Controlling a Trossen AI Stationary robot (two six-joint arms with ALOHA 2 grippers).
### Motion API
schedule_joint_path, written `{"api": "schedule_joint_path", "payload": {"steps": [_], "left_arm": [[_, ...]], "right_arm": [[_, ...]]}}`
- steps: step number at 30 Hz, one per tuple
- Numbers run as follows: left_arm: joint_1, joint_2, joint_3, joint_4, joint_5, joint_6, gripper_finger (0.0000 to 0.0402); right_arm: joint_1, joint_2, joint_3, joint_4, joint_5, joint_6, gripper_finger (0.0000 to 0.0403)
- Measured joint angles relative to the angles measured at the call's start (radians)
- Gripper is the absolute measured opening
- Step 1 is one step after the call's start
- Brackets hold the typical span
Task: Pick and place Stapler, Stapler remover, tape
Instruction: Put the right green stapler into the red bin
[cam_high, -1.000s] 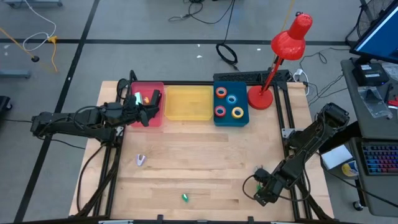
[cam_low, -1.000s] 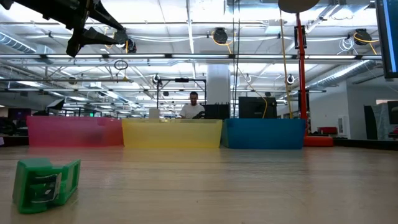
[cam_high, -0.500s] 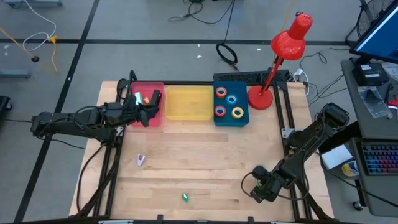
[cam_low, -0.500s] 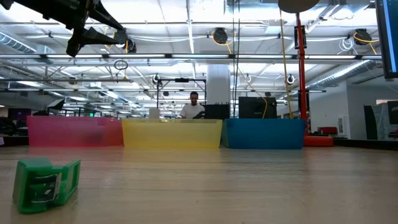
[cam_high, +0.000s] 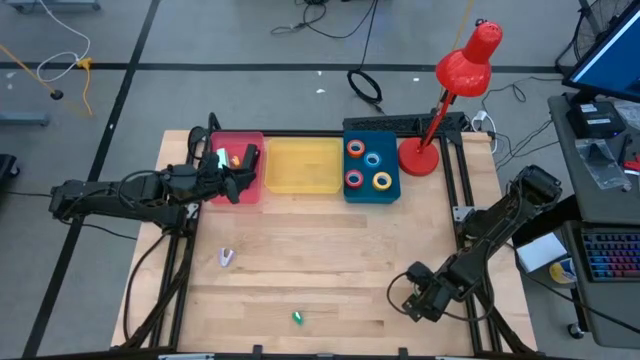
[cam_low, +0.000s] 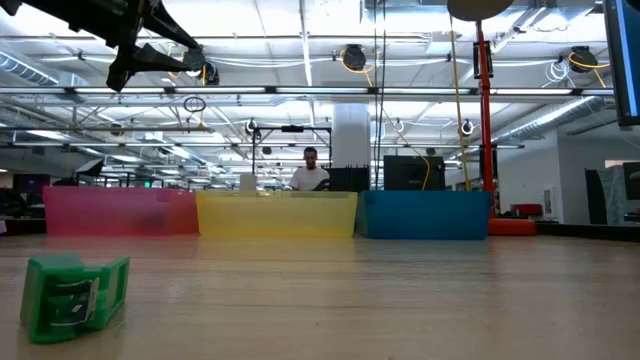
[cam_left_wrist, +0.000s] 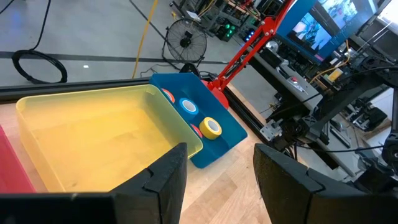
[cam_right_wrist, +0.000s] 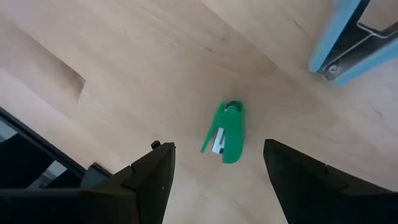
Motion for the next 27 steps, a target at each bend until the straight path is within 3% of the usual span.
{"api": "schedule_joint_path", "payload": {"steps": [20, 27], "left_arm": [[0.000, 0.000, 0.000, 0.001, 0.000, 0.025, 0.0184], [0.000, 0.000, 0.000, 0.001, 0.000, 0.024, 0.0184]], "right_arm": [[-0.002, 0.153, 0.003, 0.015, -0.012, -0.028, 0.0236], [-0.003, 0.156, 0.002, -0.007, -0.027, -0.027, 0.0184]]}}
